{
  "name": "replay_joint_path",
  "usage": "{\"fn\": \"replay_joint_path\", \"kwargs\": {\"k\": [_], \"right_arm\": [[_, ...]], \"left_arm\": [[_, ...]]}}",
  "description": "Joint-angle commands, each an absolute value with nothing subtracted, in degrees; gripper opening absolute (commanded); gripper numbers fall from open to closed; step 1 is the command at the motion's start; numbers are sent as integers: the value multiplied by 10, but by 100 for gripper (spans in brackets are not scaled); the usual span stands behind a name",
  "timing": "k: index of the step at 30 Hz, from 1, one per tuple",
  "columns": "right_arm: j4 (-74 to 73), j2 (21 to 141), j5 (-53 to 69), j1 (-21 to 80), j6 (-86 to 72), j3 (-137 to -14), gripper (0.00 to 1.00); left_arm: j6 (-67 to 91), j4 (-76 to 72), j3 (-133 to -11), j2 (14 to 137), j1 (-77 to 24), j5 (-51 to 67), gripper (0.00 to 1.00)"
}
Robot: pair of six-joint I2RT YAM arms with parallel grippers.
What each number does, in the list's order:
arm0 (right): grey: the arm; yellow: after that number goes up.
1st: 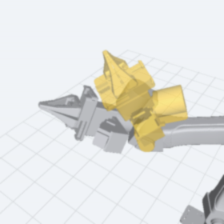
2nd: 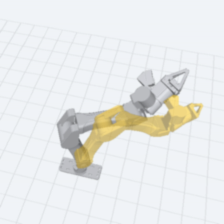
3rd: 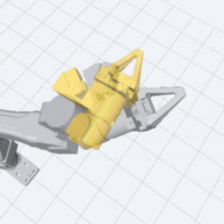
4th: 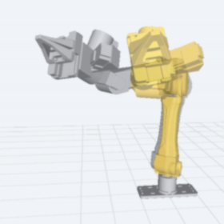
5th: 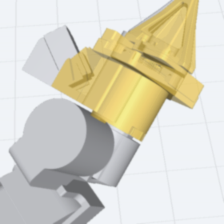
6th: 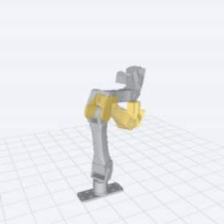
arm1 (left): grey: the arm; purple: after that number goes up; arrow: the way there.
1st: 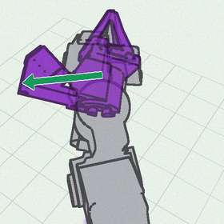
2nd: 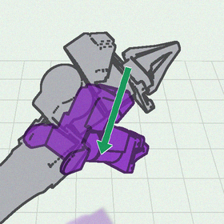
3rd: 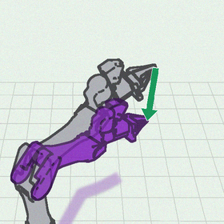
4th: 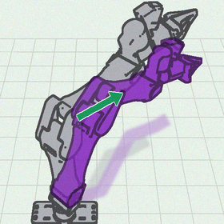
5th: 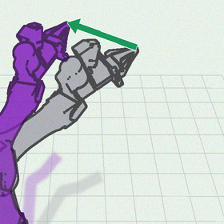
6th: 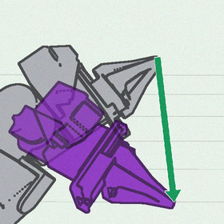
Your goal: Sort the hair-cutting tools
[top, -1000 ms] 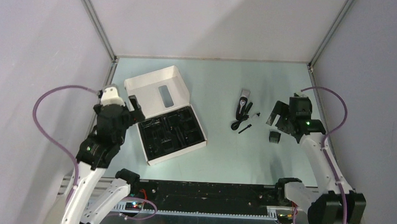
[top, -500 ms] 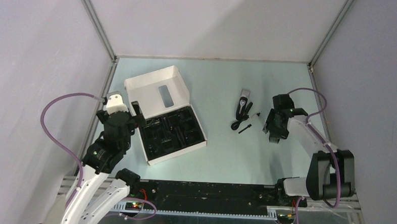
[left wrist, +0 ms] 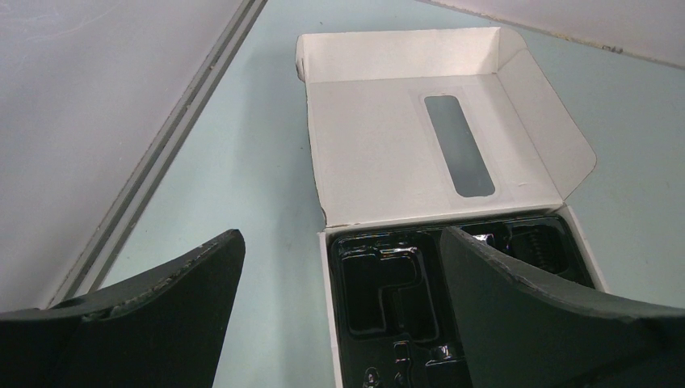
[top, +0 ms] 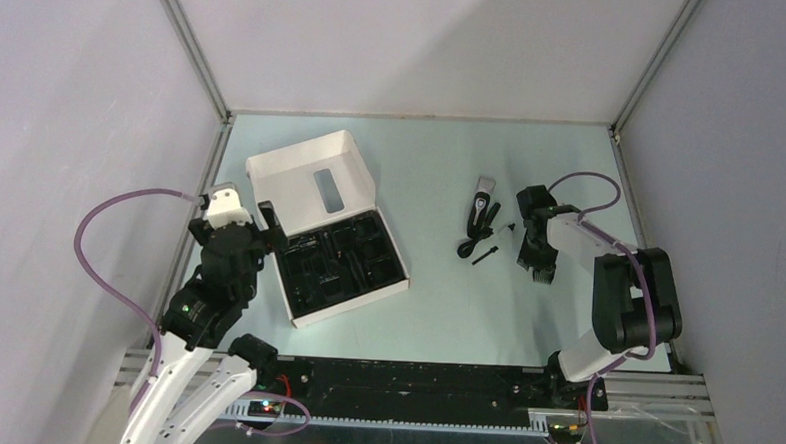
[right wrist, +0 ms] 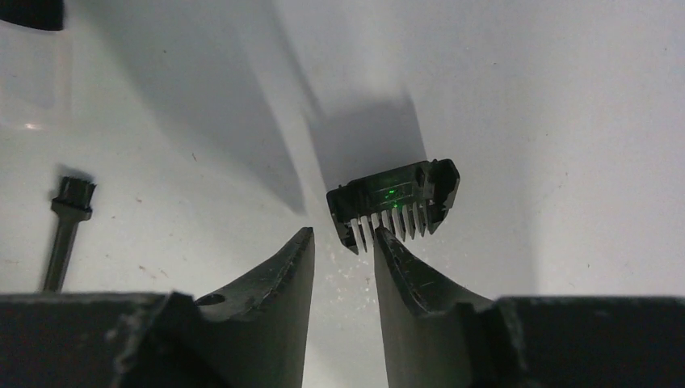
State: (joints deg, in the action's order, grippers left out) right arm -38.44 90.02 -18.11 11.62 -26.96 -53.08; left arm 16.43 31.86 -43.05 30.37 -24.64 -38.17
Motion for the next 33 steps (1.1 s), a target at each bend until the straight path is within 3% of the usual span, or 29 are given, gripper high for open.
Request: {"fn": "replay_joint_path", "kwargs": {"k": [1,6,11,18,33], "right_arm": [[-370,919,-225,125,-282,-550,34],[-363,924,-241,136,-277,-550,22],[-354,911,-239,147,-265,-549,1],[-321,825,-168,177,-234,-540,0],[-71,631,242,188,-241,-478,0]], "left_arm": [[151,294,-426,299,-250,-379,98],[141,281,-415,296,-250,-365,98],[131,278,-414,297,-250,-320,98],[133,273,-421,306,-250,-262,98],[176,160,-442,359,-252,-20,98]]}}
